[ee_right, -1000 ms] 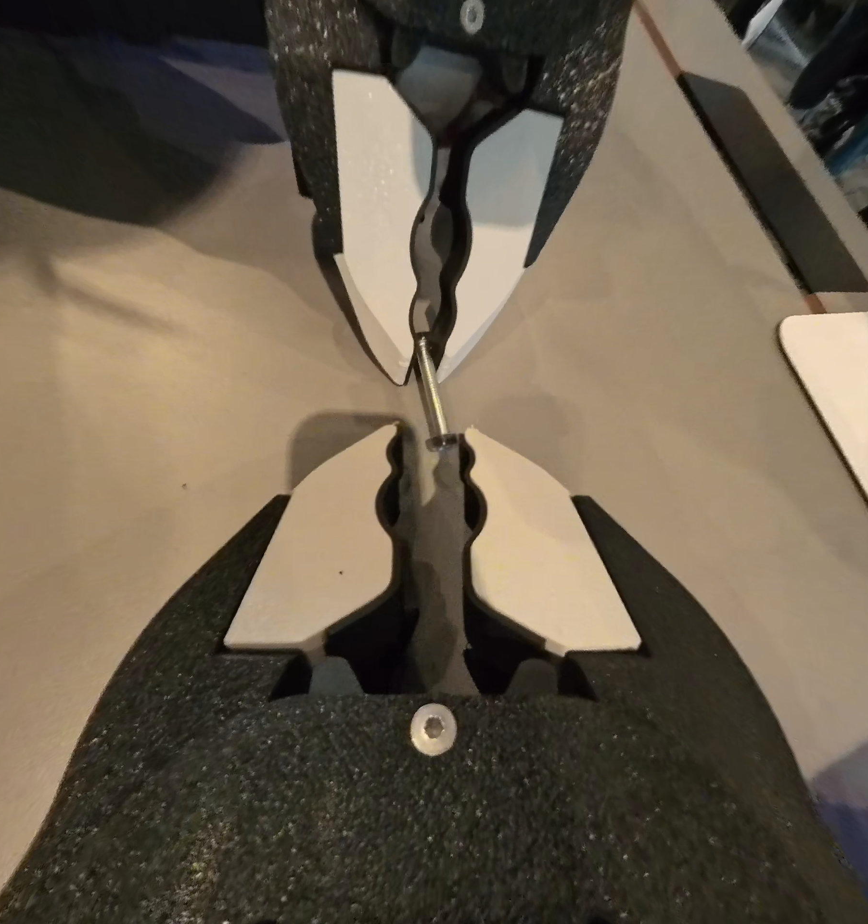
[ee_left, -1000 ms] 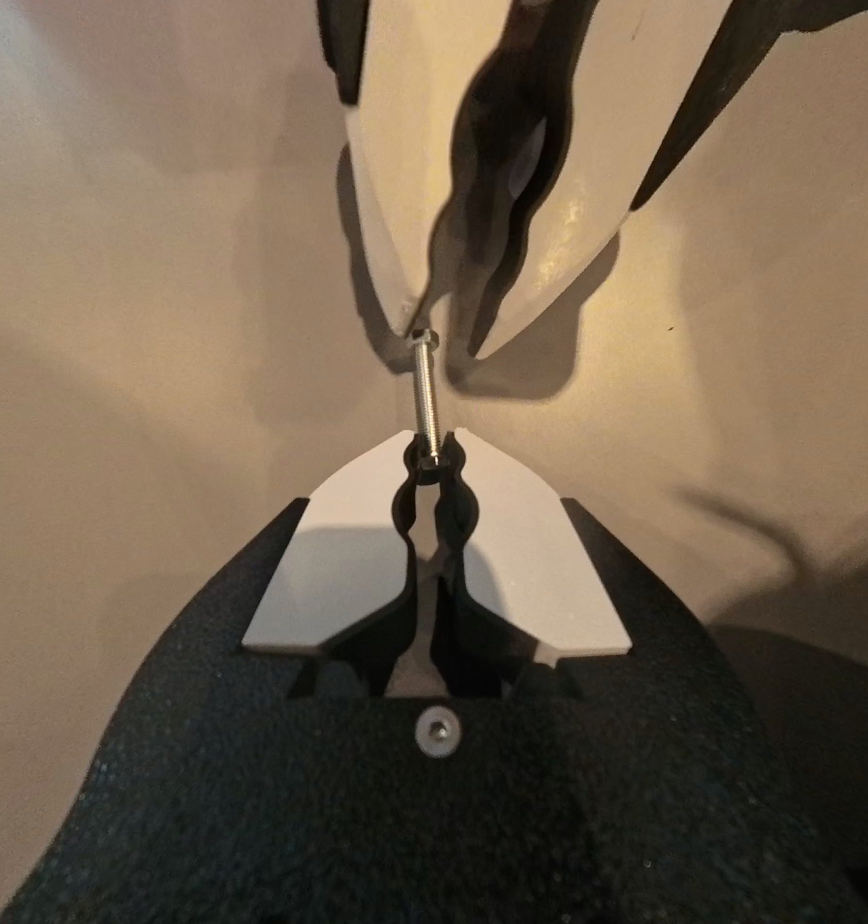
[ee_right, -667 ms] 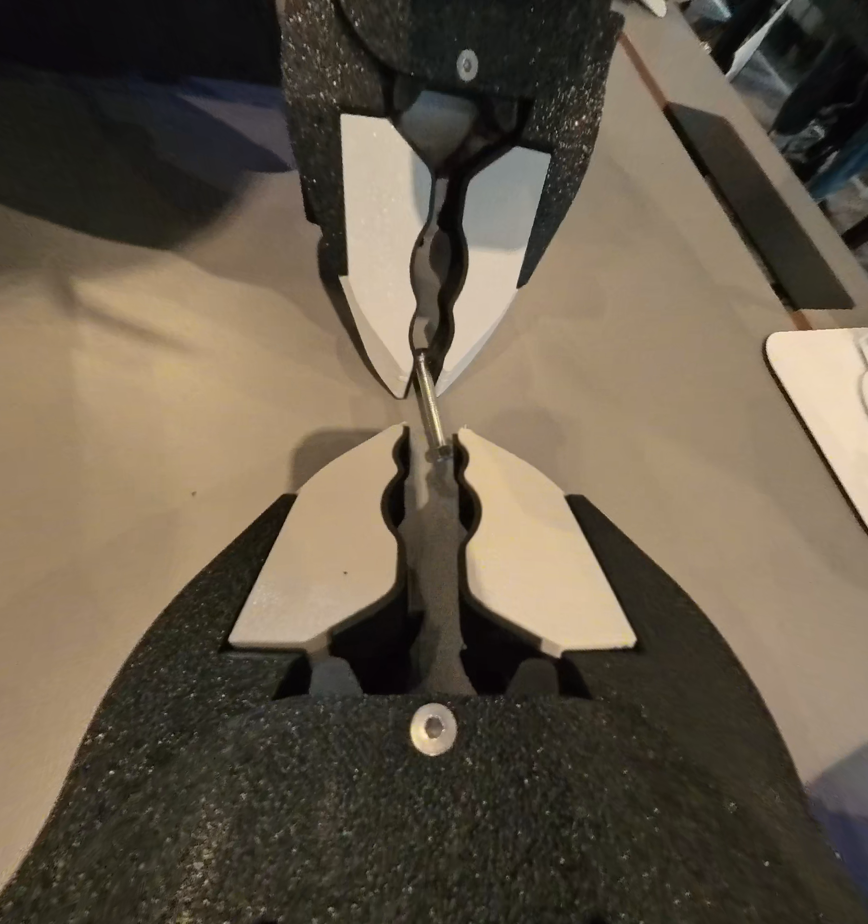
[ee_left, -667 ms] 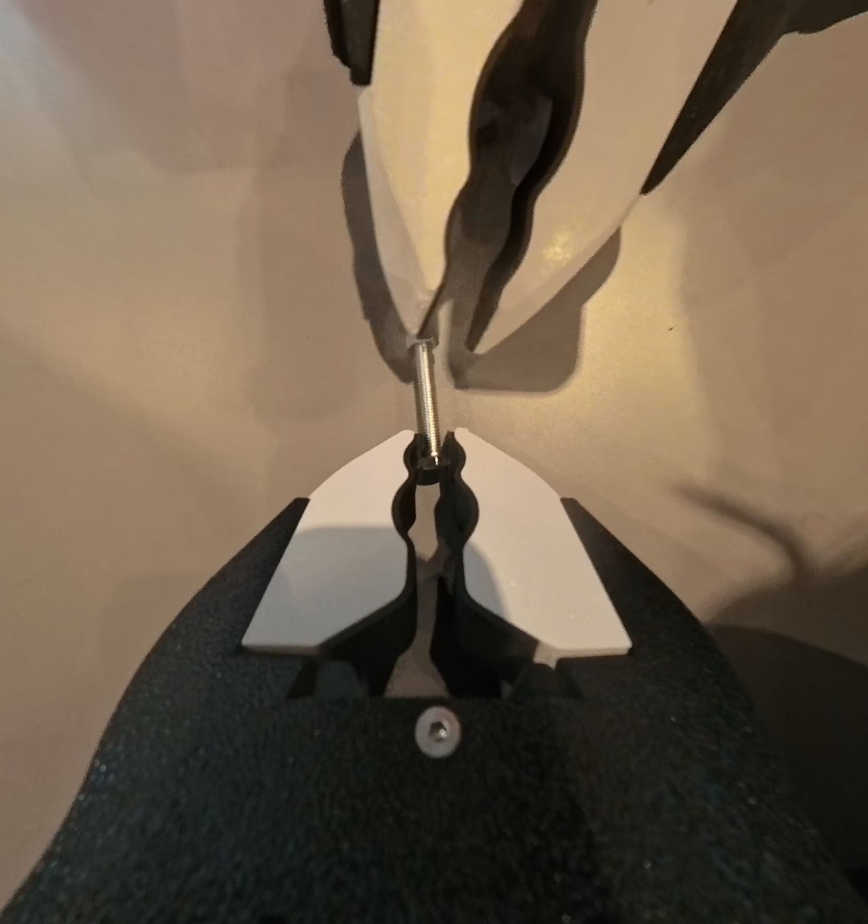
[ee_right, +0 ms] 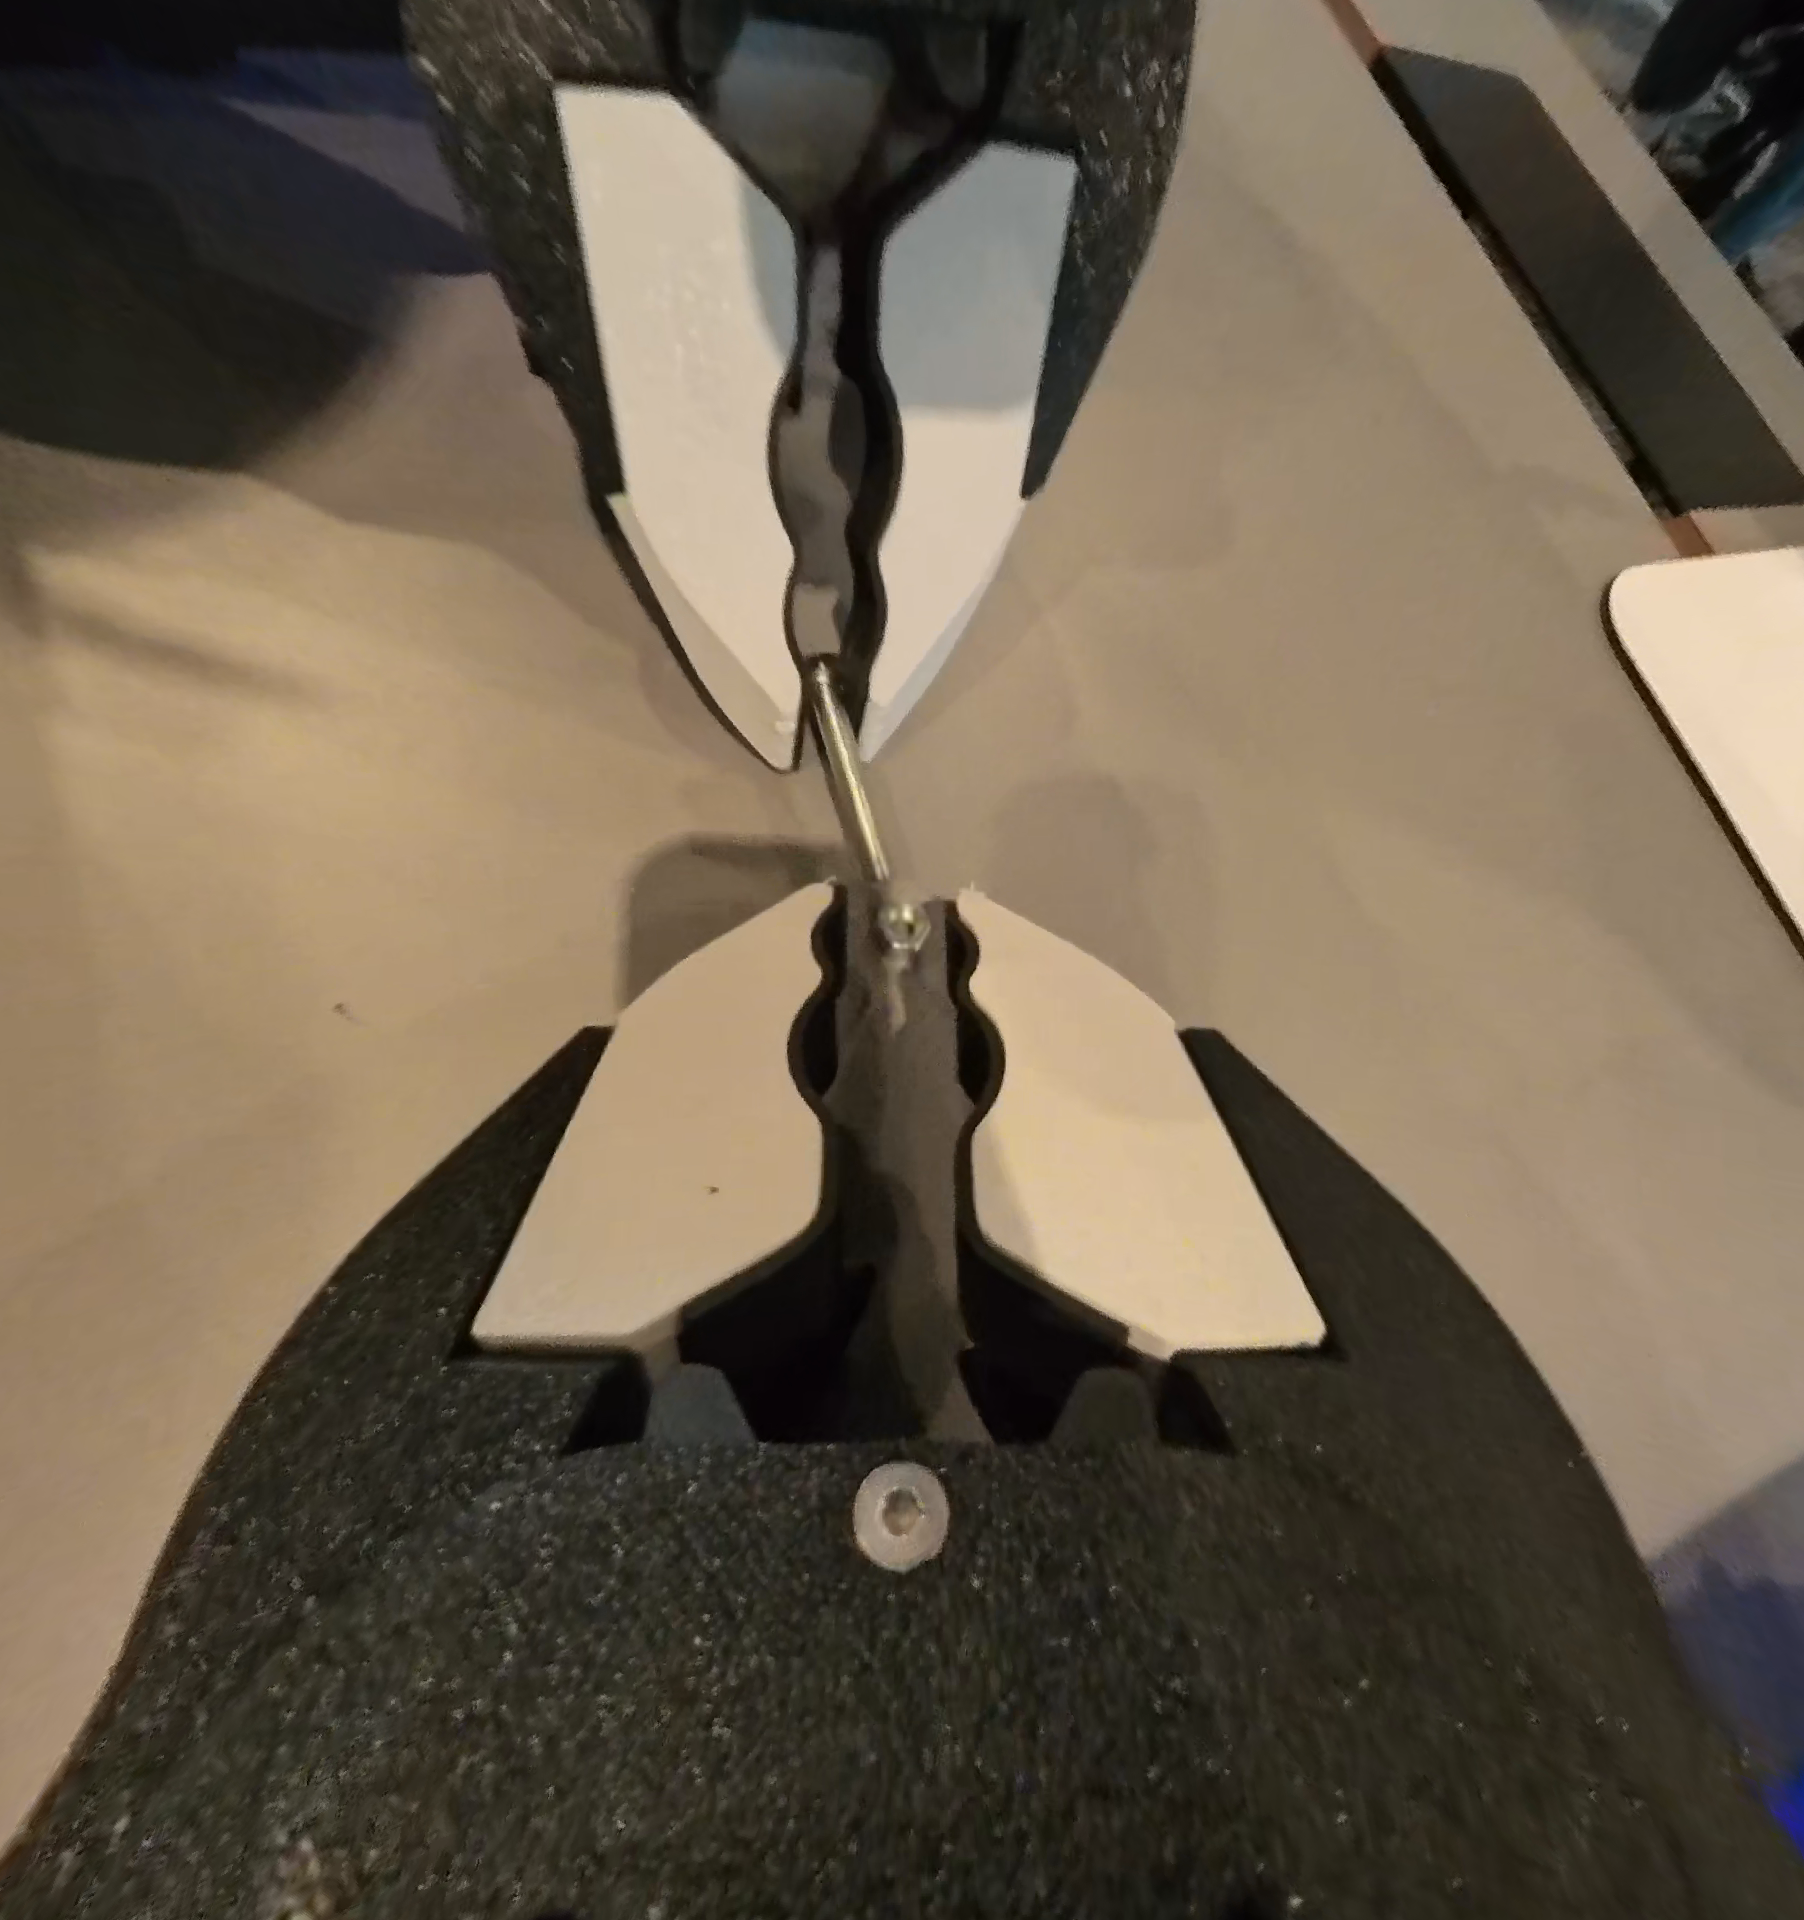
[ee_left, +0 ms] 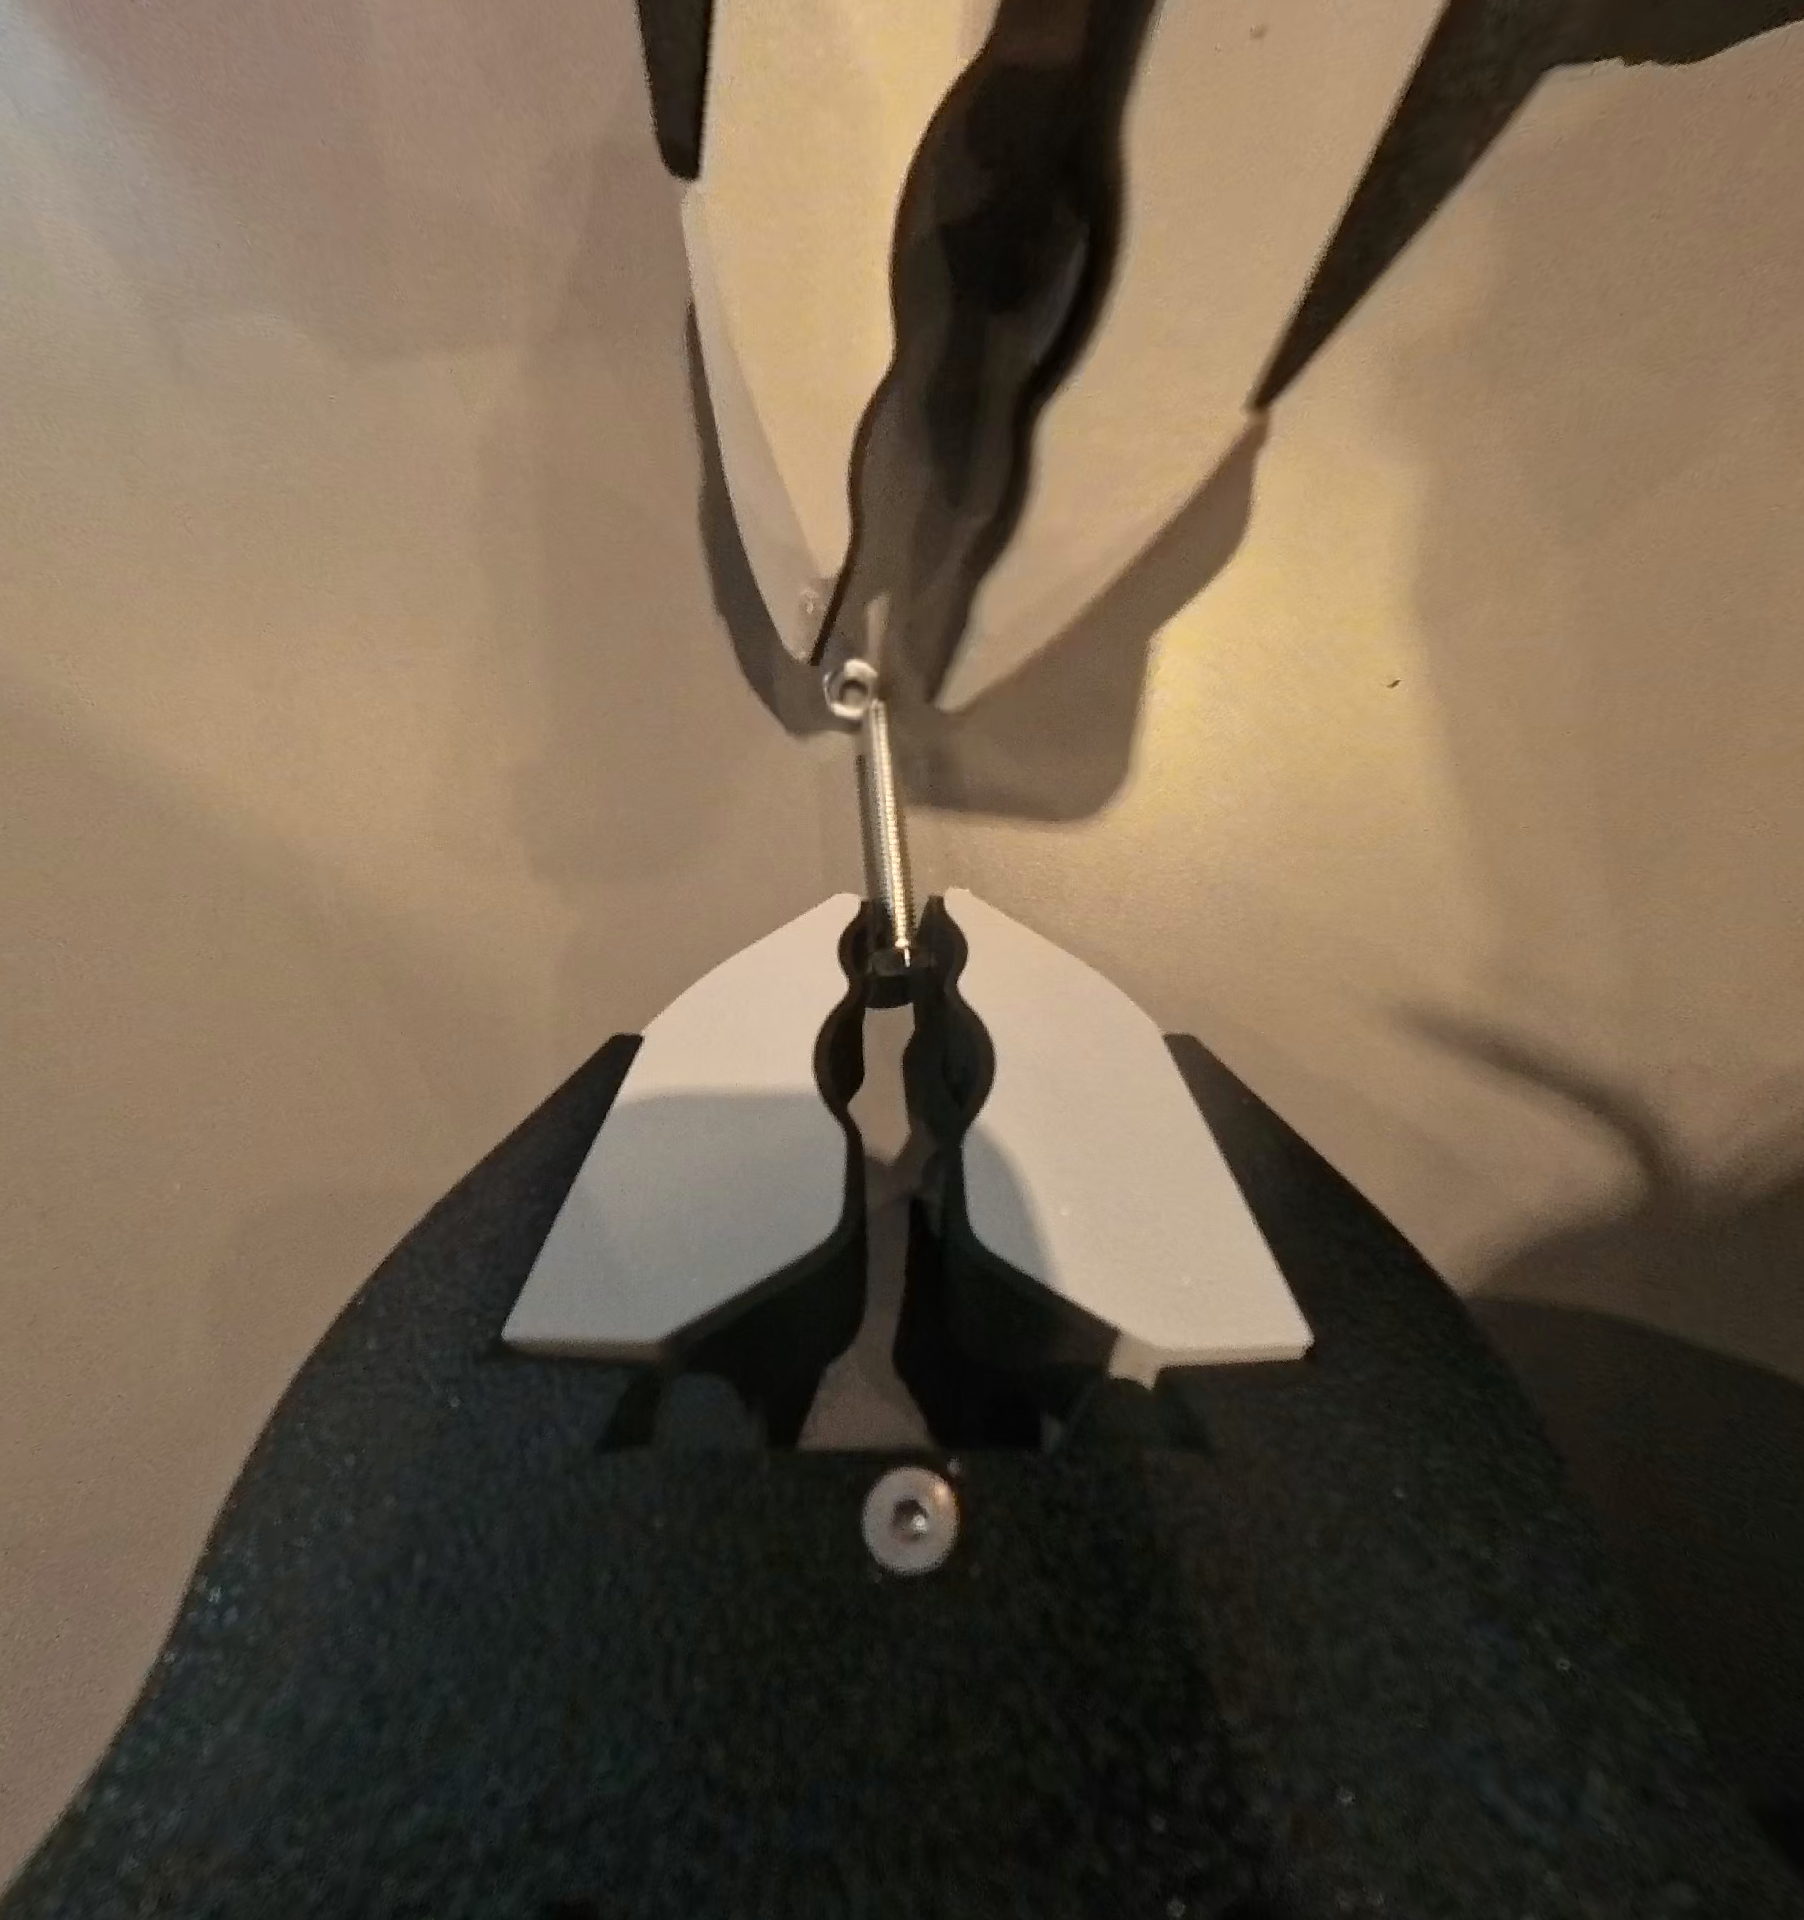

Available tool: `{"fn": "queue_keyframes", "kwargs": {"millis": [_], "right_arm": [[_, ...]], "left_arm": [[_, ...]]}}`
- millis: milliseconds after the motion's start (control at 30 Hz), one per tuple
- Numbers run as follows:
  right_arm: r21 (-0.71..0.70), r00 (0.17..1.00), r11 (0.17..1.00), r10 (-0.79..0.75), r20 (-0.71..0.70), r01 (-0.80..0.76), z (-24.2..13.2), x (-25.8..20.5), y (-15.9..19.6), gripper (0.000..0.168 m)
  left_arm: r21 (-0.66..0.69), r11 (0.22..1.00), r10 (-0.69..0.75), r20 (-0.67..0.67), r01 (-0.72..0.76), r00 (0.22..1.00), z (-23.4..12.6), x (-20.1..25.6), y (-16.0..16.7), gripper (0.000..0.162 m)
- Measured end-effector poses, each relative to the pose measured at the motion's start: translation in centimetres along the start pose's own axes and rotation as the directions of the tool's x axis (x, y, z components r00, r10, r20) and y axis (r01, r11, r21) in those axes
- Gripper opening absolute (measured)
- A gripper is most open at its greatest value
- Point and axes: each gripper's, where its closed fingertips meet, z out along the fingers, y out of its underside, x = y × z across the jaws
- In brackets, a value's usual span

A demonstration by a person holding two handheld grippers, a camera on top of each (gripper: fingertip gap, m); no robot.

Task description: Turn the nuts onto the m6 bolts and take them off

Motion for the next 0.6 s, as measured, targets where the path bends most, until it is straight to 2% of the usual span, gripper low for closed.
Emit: {"fn": "queue_keyframes", "kwargs": {"millis": [33,367,600], "right_arm": [[-0.02,1.0,1.0,0.012,0.004,-0.012,0.1,0.03,0.38,0.017],[-0.058,0.99,0.989,0.138,0.011,-0.137,0.79,0.42,0.92,0.019],[-0.062,0.989,0.988,0.144,0.026,-0.142,1.07,0.18,0.69,0.014]], "left_arm": [[0.0,1.0,0.0,0.0,0.0,1.0,0.0,0.0,0.0,0.01],[-0.004,1.0,0.001,-0.007,-0.001,1.0,-0.09,0.11,0.1,0.01],[-0.014,1.0,0.002,-0.013,-0.002,1.0,-0.15,0.24,0.19,0.01]]}}
